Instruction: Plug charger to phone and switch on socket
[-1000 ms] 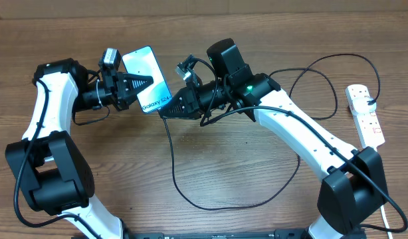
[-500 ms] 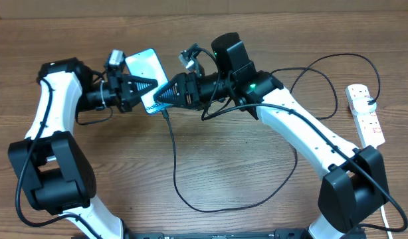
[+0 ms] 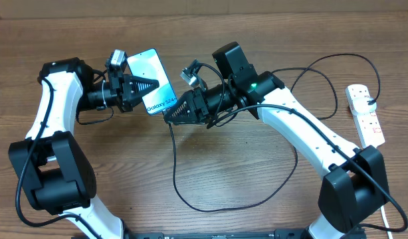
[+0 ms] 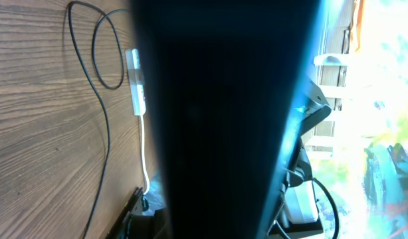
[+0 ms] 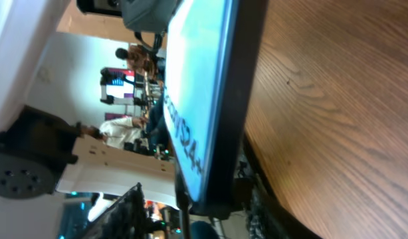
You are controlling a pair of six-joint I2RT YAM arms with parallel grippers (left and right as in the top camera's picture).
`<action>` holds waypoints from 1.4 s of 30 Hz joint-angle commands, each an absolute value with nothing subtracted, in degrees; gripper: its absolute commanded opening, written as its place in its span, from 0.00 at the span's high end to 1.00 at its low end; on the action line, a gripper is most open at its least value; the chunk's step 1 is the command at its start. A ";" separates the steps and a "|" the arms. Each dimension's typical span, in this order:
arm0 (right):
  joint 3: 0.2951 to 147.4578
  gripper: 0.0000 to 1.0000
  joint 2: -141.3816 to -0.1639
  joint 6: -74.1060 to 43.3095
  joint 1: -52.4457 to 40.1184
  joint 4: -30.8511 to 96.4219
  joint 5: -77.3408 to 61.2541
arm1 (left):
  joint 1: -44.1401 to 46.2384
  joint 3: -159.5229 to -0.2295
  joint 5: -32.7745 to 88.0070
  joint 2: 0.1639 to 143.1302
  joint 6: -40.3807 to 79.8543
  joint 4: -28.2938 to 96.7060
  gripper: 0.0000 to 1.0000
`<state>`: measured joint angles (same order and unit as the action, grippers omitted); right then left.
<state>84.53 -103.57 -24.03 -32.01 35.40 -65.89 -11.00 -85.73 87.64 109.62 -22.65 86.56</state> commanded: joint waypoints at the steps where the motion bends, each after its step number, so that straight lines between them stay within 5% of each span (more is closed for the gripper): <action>1: 85.52 0.63 -103.61 -22.50 -32.25 34.30 -67.00 | -11.22 -86.04 89.65 108.20 -23.77 86.54 0.96; 9: 85.52 0.96 -103.61 -22.70 -32.29 31.79 -66.98 | -11.22 -86.04 89.65 108.20 -23.77 86.56 0.96; 42: 85.52 0.96 -103.61 -39.22 -32.05 13.82 -54.11 | -10.31 -86.04 88.44 108.20 -24.45 87.11 0.96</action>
<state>83.81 -103.68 -39.11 -32.75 17.82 -62.78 -13.17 -86.59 89.54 109.62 -22.28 86.37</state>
